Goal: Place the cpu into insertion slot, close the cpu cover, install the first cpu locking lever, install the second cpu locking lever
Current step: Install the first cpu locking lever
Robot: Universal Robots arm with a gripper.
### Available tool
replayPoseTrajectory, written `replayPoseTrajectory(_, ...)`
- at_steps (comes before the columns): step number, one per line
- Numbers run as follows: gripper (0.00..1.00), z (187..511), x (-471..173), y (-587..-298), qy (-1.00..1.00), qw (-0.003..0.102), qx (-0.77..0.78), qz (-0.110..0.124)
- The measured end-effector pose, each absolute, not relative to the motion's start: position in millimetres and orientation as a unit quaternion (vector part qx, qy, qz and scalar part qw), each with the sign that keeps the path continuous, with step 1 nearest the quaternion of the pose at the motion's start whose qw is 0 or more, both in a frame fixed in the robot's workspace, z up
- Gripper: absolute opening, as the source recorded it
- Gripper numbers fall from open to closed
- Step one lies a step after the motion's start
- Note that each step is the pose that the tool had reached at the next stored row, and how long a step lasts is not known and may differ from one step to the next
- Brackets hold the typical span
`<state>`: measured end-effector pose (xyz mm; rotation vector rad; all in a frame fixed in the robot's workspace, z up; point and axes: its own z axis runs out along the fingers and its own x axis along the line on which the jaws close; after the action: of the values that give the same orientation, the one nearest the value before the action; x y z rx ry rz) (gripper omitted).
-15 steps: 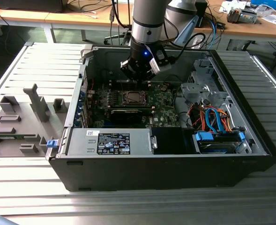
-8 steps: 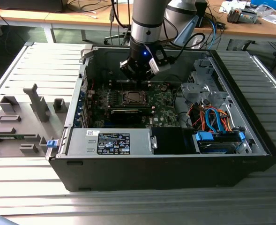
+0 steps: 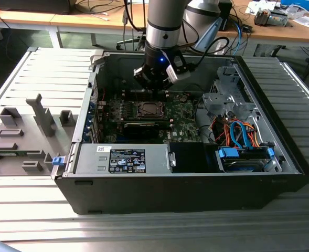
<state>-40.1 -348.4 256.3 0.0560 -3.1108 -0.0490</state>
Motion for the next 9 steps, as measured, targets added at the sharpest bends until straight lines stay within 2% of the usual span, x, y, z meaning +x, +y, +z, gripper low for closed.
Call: replayPoseTrajectory(9, 0.11, 256.3, -42.2, -348.4, -1.000, 0.015, 0.018, -0.016)
